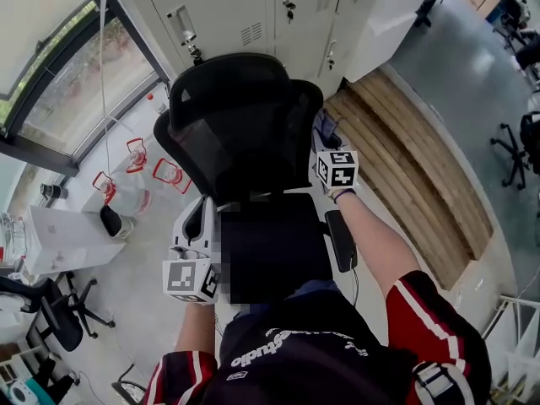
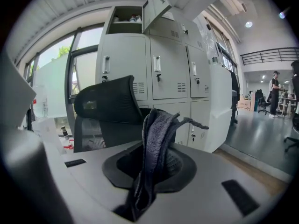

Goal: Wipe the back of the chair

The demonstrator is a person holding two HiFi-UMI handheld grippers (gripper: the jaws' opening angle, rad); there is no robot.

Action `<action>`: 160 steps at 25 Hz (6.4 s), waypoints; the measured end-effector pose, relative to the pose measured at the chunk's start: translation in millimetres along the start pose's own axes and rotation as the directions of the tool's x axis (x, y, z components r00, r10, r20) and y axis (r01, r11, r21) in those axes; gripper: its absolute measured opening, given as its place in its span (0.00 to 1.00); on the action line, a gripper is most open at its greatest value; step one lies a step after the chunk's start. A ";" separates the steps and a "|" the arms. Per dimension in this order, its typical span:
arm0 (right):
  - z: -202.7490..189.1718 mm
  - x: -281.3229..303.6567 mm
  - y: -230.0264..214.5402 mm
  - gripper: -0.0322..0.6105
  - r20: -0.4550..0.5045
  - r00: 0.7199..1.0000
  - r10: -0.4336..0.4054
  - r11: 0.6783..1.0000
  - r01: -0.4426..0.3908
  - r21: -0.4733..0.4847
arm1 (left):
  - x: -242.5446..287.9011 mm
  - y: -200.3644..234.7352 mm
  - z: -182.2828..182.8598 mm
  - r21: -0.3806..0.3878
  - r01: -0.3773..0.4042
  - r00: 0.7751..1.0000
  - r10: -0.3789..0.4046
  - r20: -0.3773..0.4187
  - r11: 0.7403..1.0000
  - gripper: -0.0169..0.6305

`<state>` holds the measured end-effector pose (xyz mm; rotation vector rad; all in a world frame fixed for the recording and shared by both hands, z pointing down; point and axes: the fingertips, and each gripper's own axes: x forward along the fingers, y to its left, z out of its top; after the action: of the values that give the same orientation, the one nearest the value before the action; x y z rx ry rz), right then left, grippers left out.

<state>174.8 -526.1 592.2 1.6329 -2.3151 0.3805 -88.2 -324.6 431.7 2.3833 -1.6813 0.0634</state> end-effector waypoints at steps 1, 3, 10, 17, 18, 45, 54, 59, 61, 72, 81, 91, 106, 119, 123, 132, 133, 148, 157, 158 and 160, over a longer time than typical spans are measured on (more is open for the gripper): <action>-2.7 8.8 -4.7 0.16 -0.009 1.000 -0.015 1.000 0.015 0.000 | 1.5 1.7 0.0 0.001 -0.001 1.000 0.001 0.002 1.000 0.06; -7.5 24.1 -12.3 0.16 -0.026 0.999 -0.043 0.999 0.043 -0.003 | 0.4 4.4 -0.7 -0.001 -0.003 1.000 0.003 0.004 1.000 0.06; -17.7 56.9 -23.3 0.16 -0.058 0.986 -0.155 0.988 0.156 0.015 | -28.1 23.0 -12.7 -0.027 -0.049 0.999 0.049 -0.012 0.998 0.06; -21.0 80.9 9.6 0.16 -0.081 0.982 -0.170 0.985 0.171 0.005 | -58.1 46.6 -14.1 -0.037 -0.085 0.996 0.085 -0.015 0.996 0.06; -20.9 83.6 16.2 0.16 -0.082 0.982 -0.171 0.985 0.172 0.005 | -62.6 50.3 -14.8 -0.041 -0.089 0.996 0.088 -0.016 0.995 0.06; -9.7 152.4 341.5 0.16 -0.067 0.982 0.178 0.982 -0.182 -0.052 | -160.6 145.7 -29.3 -0.087 -0.218 0.976 0.218 -0.013 0.972 0.06; -8.3 162.1 437.8 0.16 -0.067 0.951 0.302 0.952 -0.305 -0.036 | -190.6 174.6 -31.3 -0.102 -0.298 0.954 0.299 -0.013 0.949 0.06; -11.5 162.0 473.9 0.16 -0.065 0.922 0.380 0.924 -0.381 -0.003 | -204.5 186.4 -34.9 -0.119 -0.323 0.946 0.324 -0.011 0.939 0.06; -13.7 156.3 484.4 0.16 -0.061 0.900 0.432 0.901 -0.433 -0.011 | -207.7 187.7 -34.3 -0.122 -0.327 0.944 0.329 -0.008 0.937 0.06; 5.3 93.2 422.7 0.16 0.052 0.888 0.456 0.888 -0.458 0.042 | -175.6 153.2 -14.8 -0.115 -0.213 0.975 0.219 0.038 0.970 0.06; -6.9 28.4 268.0 0.16 0.069 0.950 0.303 0.952 -0.306 0.032 | -104.1 53.6 -7.7 -0.086 0.000 0.999 0.004 0.048 0.996 0.06; -67.4 -9.4 55.7 0.16 -0.026 1.000 0.007 0.995 -0.004 0.098 | -42.8 -43.2 -13.6 -0.066 0.110 0.994 -0.109 0.017 0.992 0.06; -112.8 42.4 -20.1 0.16 -0.143 0.989 -0.035 0.996 0.046 0.078 | -7.4 -36.1 -25.1 -0.041 -0.024 0.999 0.022 -0.043 0.999 0.06; -117.5 78.1 37.1 0.16 -0.162 0.987 -0.016 1.000 0.020 0.023 | -47.6 18.0 -32.5 -0.059 -0.112 0.993 0.110 -0.051 0.992 0.06; -115.7 87.1 71.0 0.16 -0.157 0.988 0.005 1.000 -0.005 -0.002 | -65.7 42.0 -34.1 -0.063 -0.139 0.989 0.136 -0.051 0.988 0.06; -111.2 105.1 164.4 0.16 -0.148 0.986 0.079 0.997 -0.081 -0.007 | -101.8 90.0 -34.7 -0.068 -0.163 0.986 0.160 -0.045 0.984 0.06; -110.4 107.2 175.6 0.16 -0.147 0.985 0.089 0.996 -0.092 -0.011 | -105.6 94.8 -34.2 -0.068 -0.163 0.986 0.161 -0.042 0.984 0.06; -107.0 142.5 343.9 0.16 -0.126 0.961 0.247 0.967 -0.252 -0.030 | -158.9 170.0 -47.2 -0.087 -0.247 0.968 0.243 -0.053 0.965 0.06; -109.1 155.9 432.4 0.16 -0.139 0.922 0.362 0.928 -0.371 -0.042 | -193.0 200.0 -57.2 -0.110 -0.330 0.944 0.325 -0.061 0.938 0.06; -109.6 156.4 439.2 0.16 -0.140 0.918 0.370 0.925 -0.378 -0.038 | -197.1 202.7 -58.5 -0.112 -0.338 0.941 0.332 -0.063 0.935 0.06; -110.3 154.0 456.6 0.16 -0.145 0.903 0.404 0.911 -0.412 -0.031 | -204.8 207.0 -60.1 -0.116 -0.349 0.937 0.344 -0.063 0.930 0.06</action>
<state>-297.1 -470.5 728.4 1.0458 -2.5257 0.4861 -346.4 -188.8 489.3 1.9580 -2.0036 0.0616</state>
